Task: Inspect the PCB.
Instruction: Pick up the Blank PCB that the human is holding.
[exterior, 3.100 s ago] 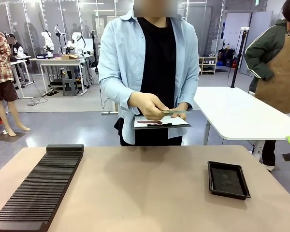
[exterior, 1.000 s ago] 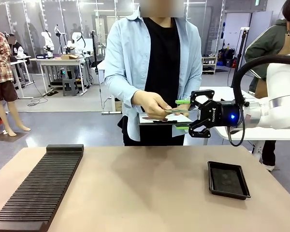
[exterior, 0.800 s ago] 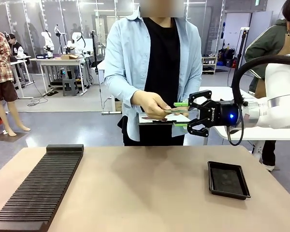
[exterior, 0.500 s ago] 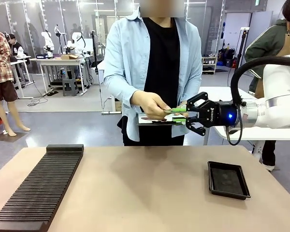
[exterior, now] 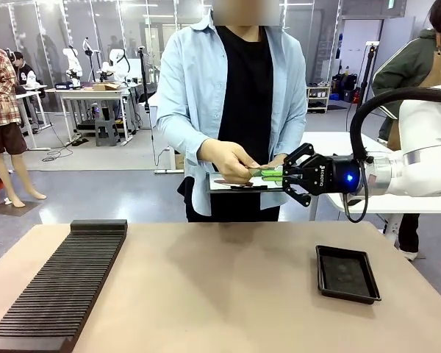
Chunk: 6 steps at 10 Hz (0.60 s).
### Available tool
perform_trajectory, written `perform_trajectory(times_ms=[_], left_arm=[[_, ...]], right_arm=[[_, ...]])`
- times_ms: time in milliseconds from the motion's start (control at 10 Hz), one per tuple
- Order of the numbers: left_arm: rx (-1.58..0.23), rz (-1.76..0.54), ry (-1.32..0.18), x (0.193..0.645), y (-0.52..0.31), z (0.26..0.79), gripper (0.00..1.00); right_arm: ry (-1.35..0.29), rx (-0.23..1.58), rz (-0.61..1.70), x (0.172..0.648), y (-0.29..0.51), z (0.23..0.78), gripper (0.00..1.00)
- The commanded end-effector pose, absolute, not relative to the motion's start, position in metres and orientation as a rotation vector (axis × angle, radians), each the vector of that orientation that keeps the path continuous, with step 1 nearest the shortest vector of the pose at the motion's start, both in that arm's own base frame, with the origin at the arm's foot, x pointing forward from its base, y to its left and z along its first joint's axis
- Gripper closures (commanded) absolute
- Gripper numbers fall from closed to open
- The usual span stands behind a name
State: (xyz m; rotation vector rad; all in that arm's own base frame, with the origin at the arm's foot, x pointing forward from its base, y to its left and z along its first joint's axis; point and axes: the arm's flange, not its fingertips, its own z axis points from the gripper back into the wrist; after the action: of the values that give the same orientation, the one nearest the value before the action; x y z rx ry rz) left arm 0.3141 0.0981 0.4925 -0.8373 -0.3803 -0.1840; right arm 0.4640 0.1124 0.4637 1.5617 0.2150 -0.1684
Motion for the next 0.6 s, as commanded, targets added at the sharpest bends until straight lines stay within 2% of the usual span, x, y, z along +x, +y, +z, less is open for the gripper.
perform_trajectory(times_ms=[0,500], left_arm=[[-0.827,-0.181,-0.362,0.3117,0.0981,0.496,0.0],[-0.827,-0.181,-0.362,0.3117,0.0981,0.496,0.0]], right_arm=[[0.231,1.578,-0.194,0.4676,0.1153,0.4675,1.0],[0.215,1.562,-0.169,0.4641,0.1122,0.4636,1.0]])
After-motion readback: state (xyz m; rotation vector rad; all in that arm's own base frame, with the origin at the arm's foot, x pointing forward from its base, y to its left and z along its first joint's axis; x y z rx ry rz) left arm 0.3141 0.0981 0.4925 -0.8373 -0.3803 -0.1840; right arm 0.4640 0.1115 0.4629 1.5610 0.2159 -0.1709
